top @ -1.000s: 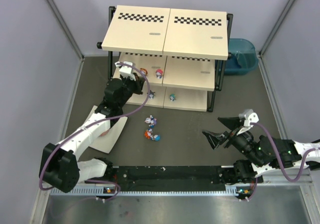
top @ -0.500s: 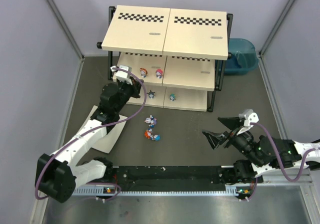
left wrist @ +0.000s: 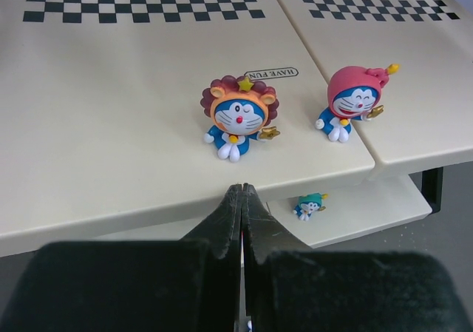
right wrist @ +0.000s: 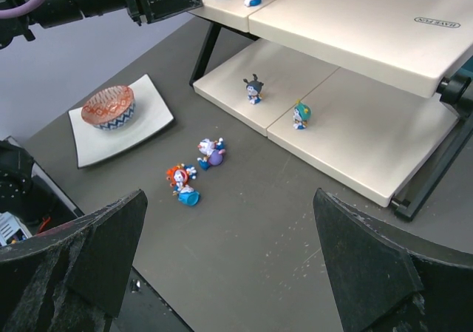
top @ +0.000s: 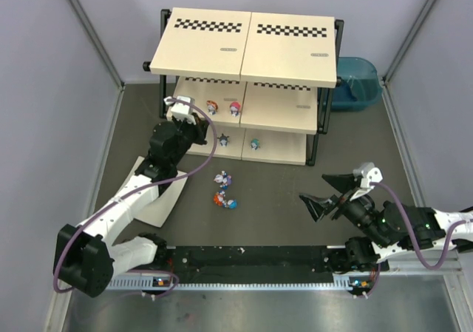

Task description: Place and organize the plastic toys onto the shelf

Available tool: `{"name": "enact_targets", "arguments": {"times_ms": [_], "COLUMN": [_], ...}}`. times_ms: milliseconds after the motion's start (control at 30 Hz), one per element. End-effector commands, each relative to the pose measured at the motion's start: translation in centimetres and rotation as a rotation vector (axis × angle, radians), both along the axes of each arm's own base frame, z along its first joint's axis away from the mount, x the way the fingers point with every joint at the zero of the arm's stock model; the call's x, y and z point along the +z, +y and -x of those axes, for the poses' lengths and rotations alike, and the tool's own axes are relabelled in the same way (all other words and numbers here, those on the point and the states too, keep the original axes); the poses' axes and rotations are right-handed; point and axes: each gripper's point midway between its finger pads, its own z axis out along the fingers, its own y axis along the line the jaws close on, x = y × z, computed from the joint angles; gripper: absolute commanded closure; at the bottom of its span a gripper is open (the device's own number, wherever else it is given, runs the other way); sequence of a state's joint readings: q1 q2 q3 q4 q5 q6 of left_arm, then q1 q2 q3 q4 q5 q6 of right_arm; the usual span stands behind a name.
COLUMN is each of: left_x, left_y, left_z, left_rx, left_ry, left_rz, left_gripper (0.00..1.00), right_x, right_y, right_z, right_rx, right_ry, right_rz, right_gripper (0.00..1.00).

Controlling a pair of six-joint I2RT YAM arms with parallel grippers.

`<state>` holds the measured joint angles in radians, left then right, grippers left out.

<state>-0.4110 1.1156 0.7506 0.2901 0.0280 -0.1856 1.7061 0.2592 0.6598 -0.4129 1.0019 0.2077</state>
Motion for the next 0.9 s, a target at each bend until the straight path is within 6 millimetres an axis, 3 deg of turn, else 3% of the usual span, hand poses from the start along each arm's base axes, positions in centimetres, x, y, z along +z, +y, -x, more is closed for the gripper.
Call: {"name": "enact_targets", "arguments": {"times_ms": [0, 367, 867], "left_x": [3.07, 3.58, 3.72], "left_y": [0.32, 0.71, 0.91], "left_z": [-0.93, -0.38, -1.35], "left_rx": [0.022, 0.019, 0.026], "left_ry": [-0.072, -0.09, -0.091], "left_rz": [0.029, 0.04, 0.043], "left_gripper": [1.0, 1.0, 1.0], "right_x": [0.01, -0.04, 0.12], "right_y": [-0.19, -0.28, -0.34], "right_z": [-0.04, -0.06, -0.07], "right_rx": [-0.006, -0.008, -0.006], "right_ry": [0.007, 0.008, 0.004], "right_rz": [-0.025, -0.028, -0.025], "right_gripper": [0.04, 0.04, 0.04]}}
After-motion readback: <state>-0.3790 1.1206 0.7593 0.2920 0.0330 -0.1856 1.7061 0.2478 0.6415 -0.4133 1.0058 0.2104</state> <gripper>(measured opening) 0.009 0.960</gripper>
